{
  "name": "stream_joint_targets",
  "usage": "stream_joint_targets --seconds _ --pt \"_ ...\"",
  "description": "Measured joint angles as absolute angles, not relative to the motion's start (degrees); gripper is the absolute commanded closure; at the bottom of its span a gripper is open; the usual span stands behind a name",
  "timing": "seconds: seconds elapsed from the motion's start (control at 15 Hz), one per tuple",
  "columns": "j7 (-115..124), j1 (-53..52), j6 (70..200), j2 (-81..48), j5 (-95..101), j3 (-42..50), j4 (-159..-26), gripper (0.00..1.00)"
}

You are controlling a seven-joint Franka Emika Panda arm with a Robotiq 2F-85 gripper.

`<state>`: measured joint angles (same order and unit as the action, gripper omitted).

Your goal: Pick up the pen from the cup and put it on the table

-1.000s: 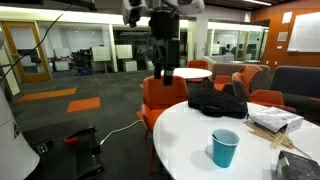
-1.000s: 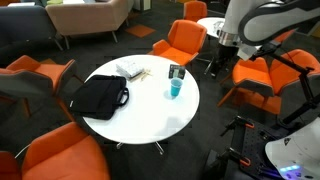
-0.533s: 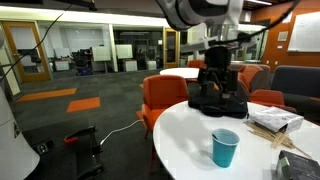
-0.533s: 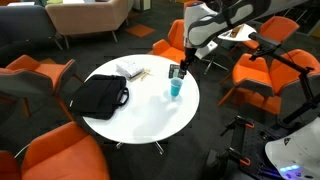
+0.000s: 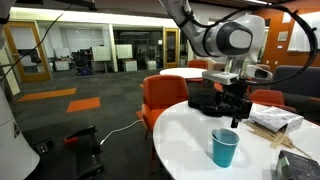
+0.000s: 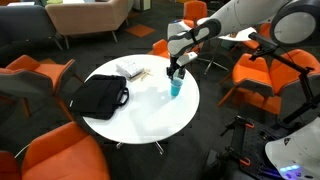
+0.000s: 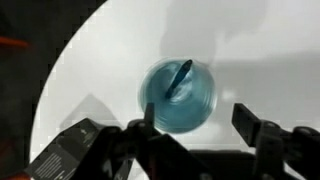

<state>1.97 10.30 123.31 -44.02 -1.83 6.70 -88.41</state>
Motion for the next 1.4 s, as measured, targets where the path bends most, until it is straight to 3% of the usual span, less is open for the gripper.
stream_joint_targets --seconds 0.13,0.47,1.4 --pt "1.98 10.62 121.73 -46.14 -2.79 6.6 -85.64 0.5" --pt "1.98 11.67 118.37 -49.36 -4.16 6.57 -81.91 0.47" --pt "2.34 12.57 116.3 -54.4 -5.98 5.79 -79.92 0.53"
